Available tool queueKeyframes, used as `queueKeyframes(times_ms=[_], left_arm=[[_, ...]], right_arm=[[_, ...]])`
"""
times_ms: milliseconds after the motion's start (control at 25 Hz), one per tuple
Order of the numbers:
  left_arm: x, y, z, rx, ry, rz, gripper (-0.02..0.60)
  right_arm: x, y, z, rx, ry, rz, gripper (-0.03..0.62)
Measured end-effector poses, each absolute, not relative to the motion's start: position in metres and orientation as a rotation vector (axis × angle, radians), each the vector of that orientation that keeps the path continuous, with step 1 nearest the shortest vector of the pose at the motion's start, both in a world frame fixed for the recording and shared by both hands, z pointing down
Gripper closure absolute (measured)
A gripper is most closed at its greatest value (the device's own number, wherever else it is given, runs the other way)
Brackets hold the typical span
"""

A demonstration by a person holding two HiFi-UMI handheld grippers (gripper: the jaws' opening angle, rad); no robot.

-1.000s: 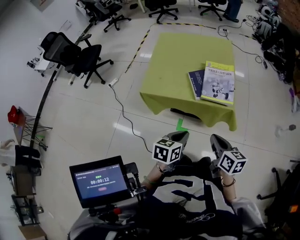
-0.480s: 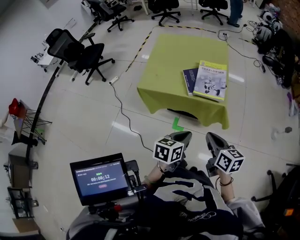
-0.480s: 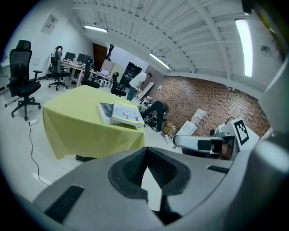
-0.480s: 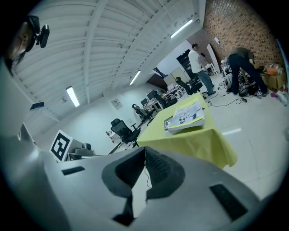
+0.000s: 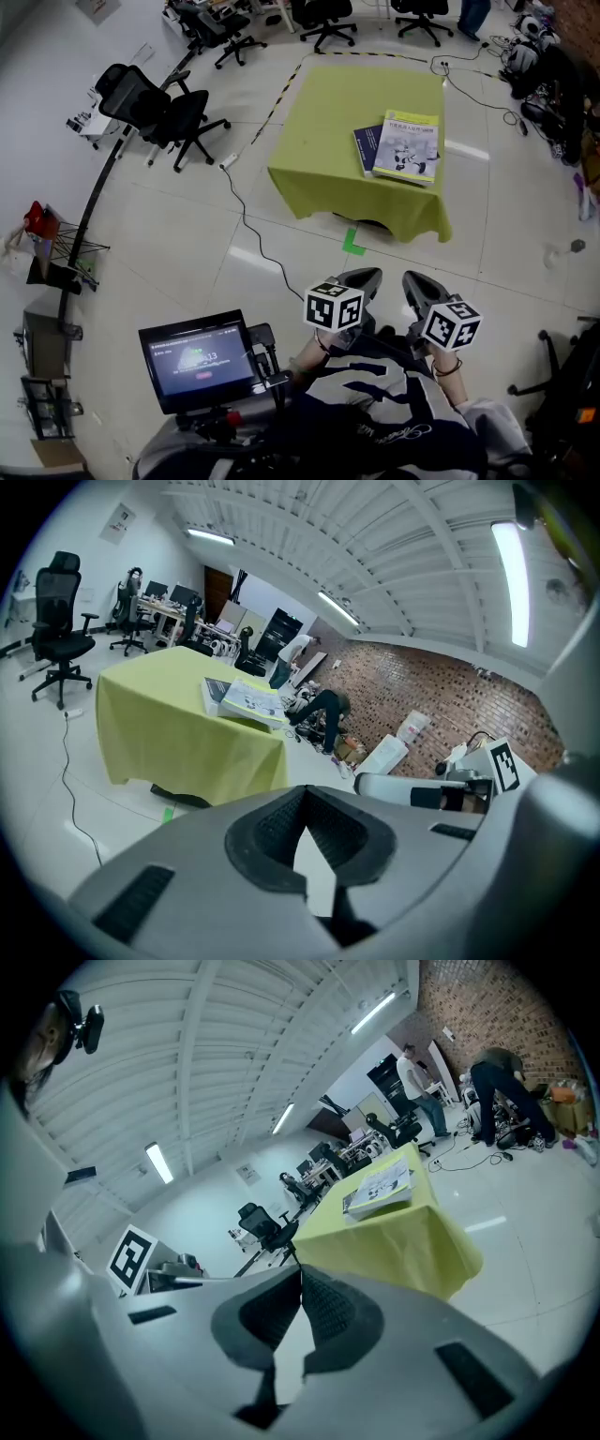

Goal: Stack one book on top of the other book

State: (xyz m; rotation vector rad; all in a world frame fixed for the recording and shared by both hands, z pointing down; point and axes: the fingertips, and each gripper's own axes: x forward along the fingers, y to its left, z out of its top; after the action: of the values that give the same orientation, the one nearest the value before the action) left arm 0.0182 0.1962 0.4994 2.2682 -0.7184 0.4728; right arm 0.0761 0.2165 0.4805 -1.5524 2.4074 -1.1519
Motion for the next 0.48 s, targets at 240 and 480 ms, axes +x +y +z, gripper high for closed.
queueKeyframes(times_ms=[240, 480], left_arm=[[0.035, 0.222, 0.504, 2.278, -0.711, 0.457, 0.577], [0.039, 0.237, 0.509, 2.267, -0.716, 0.451, 0.577]], right_arm=[[0.095, 0.245, 0.495, -1.58, 2.403, -1.172, 0.603], [0.104, 0.259, 0.497, -1.584, 2.409, -1.173, 0.603]])
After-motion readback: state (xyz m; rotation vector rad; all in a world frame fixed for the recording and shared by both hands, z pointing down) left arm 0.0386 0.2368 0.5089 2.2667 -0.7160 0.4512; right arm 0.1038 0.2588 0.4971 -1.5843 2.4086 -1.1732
